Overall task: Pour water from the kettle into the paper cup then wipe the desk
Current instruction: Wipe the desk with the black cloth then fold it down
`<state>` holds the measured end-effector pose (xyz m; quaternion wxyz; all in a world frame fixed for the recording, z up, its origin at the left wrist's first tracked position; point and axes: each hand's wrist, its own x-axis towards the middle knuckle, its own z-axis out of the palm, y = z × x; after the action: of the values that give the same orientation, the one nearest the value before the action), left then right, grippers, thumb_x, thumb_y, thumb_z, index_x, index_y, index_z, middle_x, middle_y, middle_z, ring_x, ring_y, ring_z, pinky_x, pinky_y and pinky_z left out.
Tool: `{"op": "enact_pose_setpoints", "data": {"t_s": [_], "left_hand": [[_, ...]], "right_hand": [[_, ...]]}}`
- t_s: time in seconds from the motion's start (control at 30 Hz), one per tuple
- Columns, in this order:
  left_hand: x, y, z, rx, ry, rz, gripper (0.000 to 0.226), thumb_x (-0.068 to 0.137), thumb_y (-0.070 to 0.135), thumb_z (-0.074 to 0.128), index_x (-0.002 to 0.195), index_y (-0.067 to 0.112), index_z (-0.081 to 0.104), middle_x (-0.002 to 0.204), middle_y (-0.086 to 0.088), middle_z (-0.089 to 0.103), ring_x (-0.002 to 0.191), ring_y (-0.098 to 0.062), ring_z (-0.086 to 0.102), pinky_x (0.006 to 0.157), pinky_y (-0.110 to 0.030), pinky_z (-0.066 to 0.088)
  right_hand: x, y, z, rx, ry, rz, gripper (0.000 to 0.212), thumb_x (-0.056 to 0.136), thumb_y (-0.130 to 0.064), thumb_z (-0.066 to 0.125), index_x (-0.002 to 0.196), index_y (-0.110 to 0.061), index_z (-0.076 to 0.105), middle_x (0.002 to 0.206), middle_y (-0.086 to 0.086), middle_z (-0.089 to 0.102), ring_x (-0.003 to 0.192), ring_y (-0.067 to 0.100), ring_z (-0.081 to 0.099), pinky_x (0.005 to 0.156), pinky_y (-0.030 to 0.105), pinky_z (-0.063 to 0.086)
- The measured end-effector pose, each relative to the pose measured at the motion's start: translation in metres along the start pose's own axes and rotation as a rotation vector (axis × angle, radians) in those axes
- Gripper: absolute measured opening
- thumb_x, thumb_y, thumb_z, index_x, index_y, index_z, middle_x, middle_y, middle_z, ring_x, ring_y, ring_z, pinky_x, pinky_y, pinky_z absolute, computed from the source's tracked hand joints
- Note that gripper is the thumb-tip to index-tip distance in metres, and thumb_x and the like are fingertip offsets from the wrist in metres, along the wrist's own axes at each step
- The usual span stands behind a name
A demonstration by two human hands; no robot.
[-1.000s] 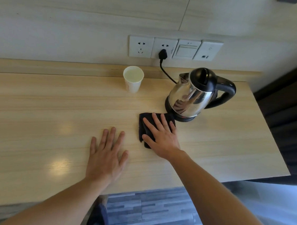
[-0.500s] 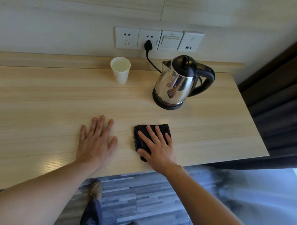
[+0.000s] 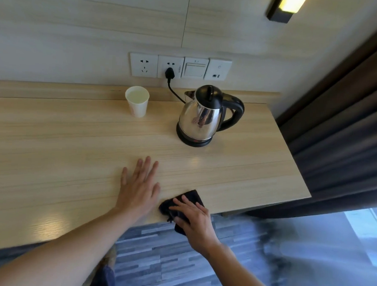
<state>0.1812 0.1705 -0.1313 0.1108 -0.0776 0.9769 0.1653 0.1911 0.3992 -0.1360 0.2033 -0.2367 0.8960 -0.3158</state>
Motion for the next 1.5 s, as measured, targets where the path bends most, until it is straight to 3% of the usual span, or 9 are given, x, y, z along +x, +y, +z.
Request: {"op": "enact_pose_setpoints", "data": {"t_s": [0.1,0.2,0.33,0.5,0.6,0.67,0.87,1.2,1.5], "left_hand": [[0.009,0.022,0.011,-0.016,-0.026,-0.032,0.067,0.107,0.05,0.013,0.166,0.03,-0.01,0.175,0.001,-0.019,0.162,-0.022,-0.016,0.129,-0.065,-0.002],[0.008,0.026,0.022,0.062,-0.011,-0.07,0.069,0.105,0.051,0.008,0.166,0.026,-0.011,0.175,0.0,-0.018,0.162,-0.023,-0.018,0.127,-0.066,-0.006],[0.012,0.028,0.025,0.088,-0.033,-0.08,0.07,0.104,0.054,0.008,0.165,0.026,-0.014,0.175,0.001,-0.021,0.162,-0.023,-0.02,0.128,-0.066,-0.007],[0.014,0.024,0.031,0.112,-0.014,-0.077,0.07,0.104,0.054,0.007,0.166,0.027,-0.011,0.176,0.0,-0.016,0.163,-0.024,-0.015,0.128,-0.065,-0.005],[0.015,0.024,0.032,0.117,-0.015,-0.079,0.07,0.104,0.055,0.006,0.165,0.027,-0.014,0.175,0.0,-0.019,0.162,-0.024,-0.017,0.128,-0.065,-0.006],[0.015,0.025,0.033,0.125,-0.018,-0.08,0.07,0.104,0.056,0.007,0.164,0.027,-0.015,0.174,0.001,-0.02,0.162,-0.024,-0.018,0.129,-0.065,-0.005],[0.015,0.024,0.033,0.133,-0.019,-0.079,0.07,0.104,0.056,0.004,0.164,0.027,-0.018,0.174,0.0,-0.022,0.161,-0.024,-0.021,0.129,-0.065,-0.005],[0.014,0.024,0.035,0.144,0.0,-0.091,0.069,0.106,0.054,0.009,0.166,0.028,-0.012,0.176,0.0,-0.017,0.163,-0.023,-0.016,0.129,-0.065,-0.003],[0.013,0.027,0.031,0.152,-0.017,-0.104,0.069,0.106,0.054,0.01,0.166,0.027,-0.01,0.176,0.001,-0.016,0.163,-0.023,-0.014,0.129,-0.064,-0.005]], "right_hand": [[-0.02,-0.004,-0.023,0.268,-0.084,0.211,0.038,0.105,-0.041,0.056,0.141,-0.031,0.061,0.143,-0.013,0.062,0.138,0.003,0.05,0.115,0.027,0.035],[-0.035,-0.02,-0.061,0.7,0.006,0.378,0.027,0.107,-0.033,0.055,0.124,-0.019,0.069,0.093,-0.014,0.078,0.091,0.008,0.072,0.078,0.019,0.053],[-0.008,-0.013,-0.112,1.019,0.234,0.369,0.031,0.112,-0.015,0.04,0.126,-0.011,0.067,0.12,0.006,0.078,0.111,0.023,0.074,0.086,0.032,0.06],[0.074,0.01,-0.151,0.385,0.376,0.182,0.023,0.109,-0.028,0.05,0.124,-0.02,0.066,0.101,-0.001,0.074,0.094,0.01,0.07,0.084,0.038,0.056],[0.118,0.035,-0.138,-0.248,0.066,0.139,0.056,0.102,-0.065,0.04,0.154,-0.045,0.04,0.165,-0.004,0.038,0.155,0.021,0.027,0.124,0.051,0.021],[0.128,0.047,-0.121,-0.428,-0.066,0.192,0.067,0.098,-0.076,0.029,0.16,-0.051,0.02,0.175,-0.004,0.003,0.16,0.02,-0.006,0.126,0.049,0.002],[0.137,0.063,-0.107,-0.52,0.055,0.147,0.065,0.097,-0.078,0.025,0.158,-0.055,0.022,0.176,0.0,0.001,0.16,0.025,-0.01,0.127,0.053,0.002],[0.119,0.067,-0.086,-0.543,0.047,0.206,0.068,0.094,-0.081,0.02,0.157,-0.062,0.002,0.175,-0.001,-0.01,0.16,0.024,-0.015,0.128,0.05,0.0],[0.053,0.057,-0.062,-0.479,0.021,0.185,0.065,0.099,-0.076,0.024,0.159,-0.058,0.007,0.175,-0.004,-0.012,0.159,0.021,-0.017,0.128,0.048,-0.004]]}}
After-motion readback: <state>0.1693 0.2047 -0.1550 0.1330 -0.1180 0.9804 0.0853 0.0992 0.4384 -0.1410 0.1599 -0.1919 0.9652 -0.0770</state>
